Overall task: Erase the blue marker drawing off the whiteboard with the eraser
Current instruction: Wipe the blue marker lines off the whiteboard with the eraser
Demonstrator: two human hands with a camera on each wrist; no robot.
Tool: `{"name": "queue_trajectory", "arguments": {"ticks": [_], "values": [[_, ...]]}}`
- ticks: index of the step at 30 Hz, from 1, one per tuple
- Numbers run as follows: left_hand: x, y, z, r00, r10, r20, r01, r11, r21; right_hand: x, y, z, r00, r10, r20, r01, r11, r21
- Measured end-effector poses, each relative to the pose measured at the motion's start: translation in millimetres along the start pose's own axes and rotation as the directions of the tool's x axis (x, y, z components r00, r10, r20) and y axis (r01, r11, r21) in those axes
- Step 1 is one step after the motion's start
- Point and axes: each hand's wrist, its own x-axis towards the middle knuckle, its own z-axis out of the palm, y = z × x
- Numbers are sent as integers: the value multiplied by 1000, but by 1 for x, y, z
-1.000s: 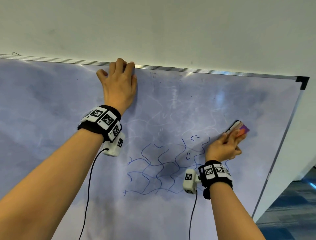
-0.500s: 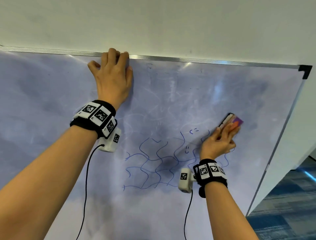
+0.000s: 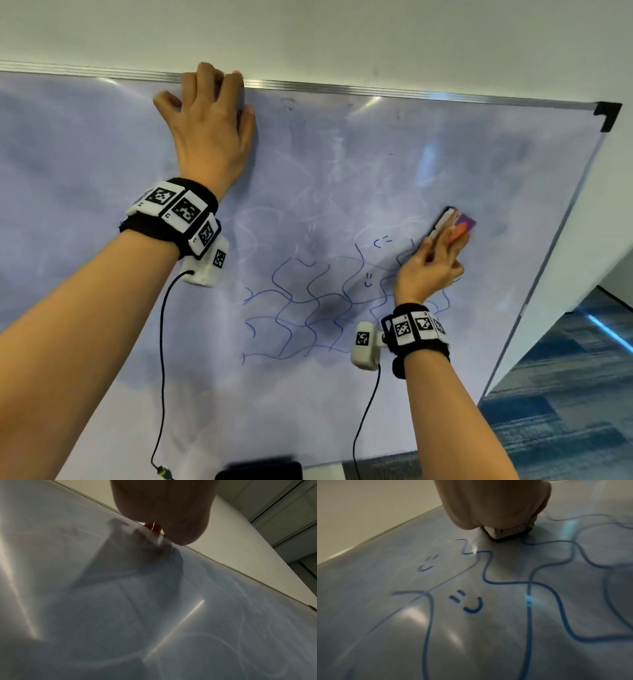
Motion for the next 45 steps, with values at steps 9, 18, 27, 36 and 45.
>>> {"name": "queue_trajectory", "arguments": {"ticks": [9,18,27,36,45], "values": [[-1,0,-3,999,21,36,-22,999,28,-33,30,-31,612,781,-123,-759,624,184],[-2,0,-6,999,17,48,-18,1000,21,-73,14,-6,959,281,18,-281,951,126],[-2,0,-9,997,26,71,-27,1000,16,-69,85,-40,805,551,218,-555,830,-48],[-2,0,-4,998,0,59,-1,1000,19,-95,87,-21,914,404,48,-406,901,150],[-1,0,-4,998,3,70,-6,999,42,-100,111,-41,687,723,-69,-718,691,87]]}}
